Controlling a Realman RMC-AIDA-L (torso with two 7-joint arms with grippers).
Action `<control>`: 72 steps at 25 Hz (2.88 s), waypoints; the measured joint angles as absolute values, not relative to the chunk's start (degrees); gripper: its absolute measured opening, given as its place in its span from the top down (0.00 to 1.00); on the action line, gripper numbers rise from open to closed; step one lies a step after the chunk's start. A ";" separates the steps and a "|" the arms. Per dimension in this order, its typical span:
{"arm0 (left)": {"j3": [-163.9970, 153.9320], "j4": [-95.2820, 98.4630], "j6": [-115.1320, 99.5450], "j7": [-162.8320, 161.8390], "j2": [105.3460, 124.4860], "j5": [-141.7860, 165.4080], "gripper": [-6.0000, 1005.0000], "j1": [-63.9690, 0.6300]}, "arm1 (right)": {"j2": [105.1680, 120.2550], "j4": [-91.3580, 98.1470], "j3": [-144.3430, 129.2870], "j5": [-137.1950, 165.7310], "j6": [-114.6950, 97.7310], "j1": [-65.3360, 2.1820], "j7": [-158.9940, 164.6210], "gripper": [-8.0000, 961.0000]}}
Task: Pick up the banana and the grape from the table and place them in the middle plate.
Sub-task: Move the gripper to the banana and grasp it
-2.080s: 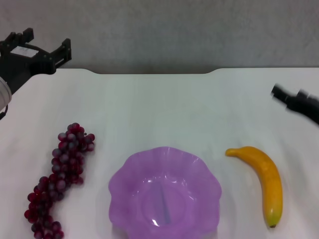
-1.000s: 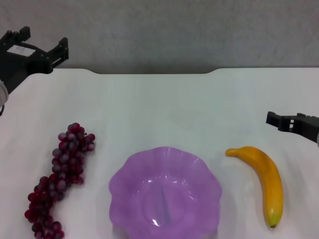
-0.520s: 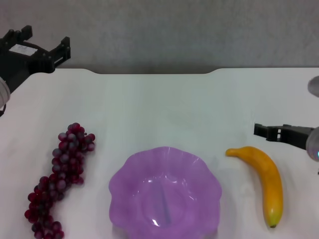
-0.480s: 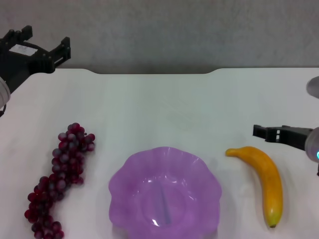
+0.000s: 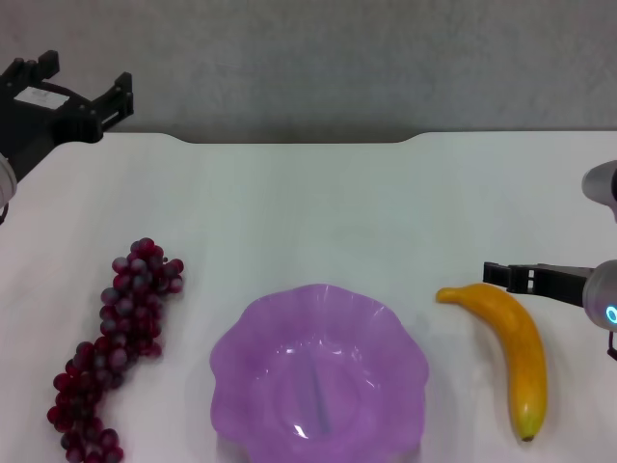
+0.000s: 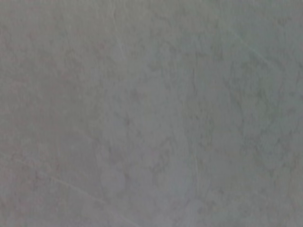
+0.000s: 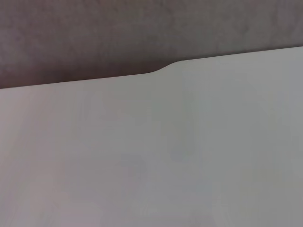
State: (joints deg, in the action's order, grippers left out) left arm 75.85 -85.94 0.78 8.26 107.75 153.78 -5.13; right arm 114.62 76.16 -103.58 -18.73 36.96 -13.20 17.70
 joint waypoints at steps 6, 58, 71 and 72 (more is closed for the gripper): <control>75.92 -85.69 0.71 8.58 108.10 153.82 0.13 -5.34 | 114.58 73.89 -103.36 -18.66 37.09 -14.69 17.68 0.20; 76.29 -85.93 0.97 10.32 108.80 153.80 0.13 -5.89 | 114.87 53.87 -105.40 -25.01 35.68 -24.85 15.11 0.20; 76.23 -85.96 0.97 10.55 108.90 153.75 0.13 -5.87 | 114.89 51.94 -106.98 -26.32 32.59 -25.76 15.11 0.27; 76.21 -85.96 0.97 10.55 108.90 153.77 0.13 -5.83 | 114.88 51.94 -107.29 -26.40 32.21 -25.66 15.10 0.28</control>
State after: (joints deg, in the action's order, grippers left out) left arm 76.21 -85.96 0.97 10.55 108.90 153.77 -5.83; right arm 114.88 51.94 -107.29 -26.40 32.21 -25.66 15.10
